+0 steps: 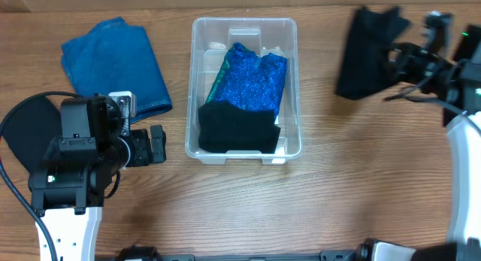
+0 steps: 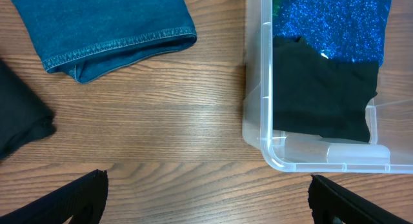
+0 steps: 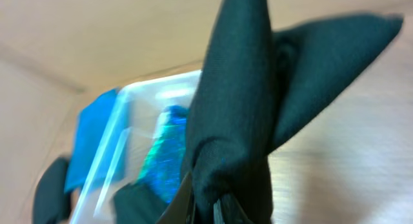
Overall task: Pack container
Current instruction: 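Grasp the remaining black cloth piece on the right with the right gripper, then lower the black cloth into the bin's back-left corner and release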
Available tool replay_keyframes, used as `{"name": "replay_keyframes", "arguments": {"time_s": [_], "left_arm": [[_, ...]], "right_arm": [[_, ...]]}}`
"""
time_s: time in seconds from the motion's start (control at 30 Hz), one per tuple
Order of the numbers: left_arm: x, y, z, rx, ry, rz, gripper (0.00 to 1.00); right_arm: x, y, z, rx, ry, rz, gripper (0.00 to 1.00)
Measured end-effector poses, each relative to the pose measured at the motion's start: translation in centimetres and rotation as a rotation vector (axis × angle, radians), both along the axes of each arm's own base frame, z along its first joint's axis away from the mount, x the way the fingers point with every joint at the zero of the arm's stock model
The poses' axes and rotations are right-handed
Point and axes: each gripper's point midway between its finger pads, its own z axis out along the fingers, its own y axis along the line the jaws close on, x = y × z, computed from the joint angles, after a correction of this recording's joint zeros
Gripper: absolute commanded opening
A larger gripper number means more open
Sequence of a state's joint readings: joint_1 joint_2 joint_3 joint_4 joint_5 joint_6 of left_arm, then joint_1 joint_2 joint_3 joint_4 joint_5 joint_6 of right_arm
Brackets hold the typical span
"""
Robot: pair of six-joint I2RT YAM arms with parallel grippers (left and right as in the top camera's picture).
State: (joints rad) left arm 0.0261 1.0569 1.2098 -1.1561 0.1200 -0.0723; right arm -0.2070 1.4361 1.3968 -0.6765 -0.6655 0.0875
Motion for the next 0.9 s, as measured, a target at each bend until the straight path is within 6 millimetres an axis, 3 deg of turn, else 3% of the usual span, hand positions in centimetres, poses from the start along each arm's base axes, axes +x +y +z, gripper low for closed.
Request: {"name": "replay_keyframes", "arguments": {"time_s": [0.07,0.17,0.23,0.33,0.4,0.57,0.67,0.9], "left_arm": [[0.0,0.0,0.0,0.000,0.000,0.000,1.00],[0.0,0.0,0.0,0.000,0.000,0.000,1.00],[0.0,0.0,0.0,0.000,-0.001,0.000,1.00],[0.0,0.0,0.0,0.000,-0.001,0.000,1.00],[0.0,0.0,0.1,0.000,-0.002,0.000,1.00],[0.0,0.0,0.0,0.000,-0.001,0.000,1.00],[0.0,0.0,0.0,0.000,-0.001,0.000,1.00],[0.0,0.0,0.0,0.000,-0.002,0.000,1.00]], "right_arm": [[-0.9,5.6,2.6,-0.041,-0.098,0.139,0.04],[-1.3,12.3,4.4,-0.070,-0.221,0.290,0.04],[-0.9,15.9,5.2,-0.088,-0.300,0.337,0.04],[0.8,20.3,4.5,-0.066,-0.333,0.340,0.04],[3.3,22.1,2.7,-0.010,-0.305,0.300,0.04],[7.9,23.4,0.0,0.120,-0.288,0.209,0.04],[9.3,24.4,-2.7,0.180,-0.225,0.183,0.04],[9.7,27.1,-8.0,0.219,-0.100,0.181,0.04]]}}
